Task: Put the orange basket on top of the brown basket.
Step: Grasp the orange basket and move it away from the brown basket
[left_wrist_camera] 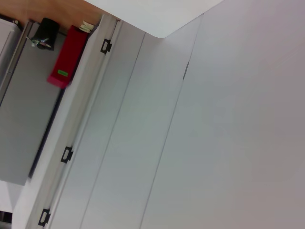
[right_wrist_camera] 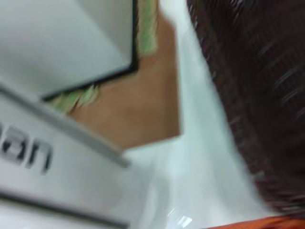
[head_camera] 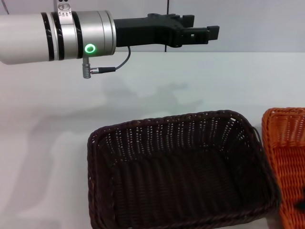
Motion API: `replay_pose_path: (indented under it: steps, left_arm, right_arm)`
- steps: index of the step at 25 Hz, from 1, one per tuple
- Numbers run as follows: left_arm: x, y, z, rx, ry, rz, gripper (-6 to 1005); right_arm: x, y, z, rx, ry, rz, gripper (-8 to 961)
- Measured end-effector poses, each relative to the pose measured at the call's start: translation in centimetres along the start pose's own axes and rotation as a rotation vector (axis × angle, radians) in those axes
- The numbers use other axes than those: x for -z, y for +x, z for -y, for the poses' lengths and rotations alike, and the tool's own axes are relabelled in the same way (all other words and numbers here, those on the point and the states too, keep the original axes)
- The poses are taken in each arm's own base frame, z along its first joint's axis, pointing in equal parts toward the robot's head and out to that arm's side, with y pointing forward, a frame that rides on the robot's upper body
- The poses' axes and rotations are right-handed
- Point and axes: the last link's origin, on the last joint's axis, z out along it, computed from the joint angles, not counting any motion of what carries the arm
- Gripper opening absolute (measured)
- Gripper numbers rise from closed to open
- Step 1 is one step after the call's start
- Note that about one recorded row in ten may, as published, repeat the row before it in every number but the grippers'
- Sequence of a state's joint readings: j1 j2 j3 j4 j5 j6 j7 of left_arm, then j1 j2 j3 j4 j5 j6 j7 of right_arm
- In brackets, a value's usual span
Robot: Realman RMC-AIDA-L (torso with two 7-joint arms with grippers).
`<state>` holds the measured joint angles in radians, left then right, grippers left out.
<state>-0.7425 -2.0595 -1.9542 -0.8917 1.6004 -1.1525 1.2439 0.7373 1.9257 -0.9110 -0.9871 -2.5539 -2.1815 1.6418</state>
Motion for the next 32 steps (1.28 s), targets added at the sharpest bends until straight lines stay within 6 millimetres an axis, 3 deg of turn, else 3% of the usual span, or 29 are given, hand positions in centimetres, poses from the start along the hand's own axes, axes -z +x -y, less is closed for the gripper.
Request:
replay_pose_path:
  steps: [6,11,32]
  left_arm:
    - [-0.1,-0.1,0.1,0.006,0.007,-0.001,850]
    - [-0.1,-0.3,0.2,0.013,0.013,-0.001,850]
    - [0.3,-0.7,1.1,0.041,0.043,-0.014,847]
  right_arm:
    - [6.6,0.6,1.4,-0.026,0.32,0.265,610]
    - [8.8,1.7,3.5,-0.065,0.578,0.283,611]
    - [5.3,1.4,8.1,-0.05,0.659,0.079,566]
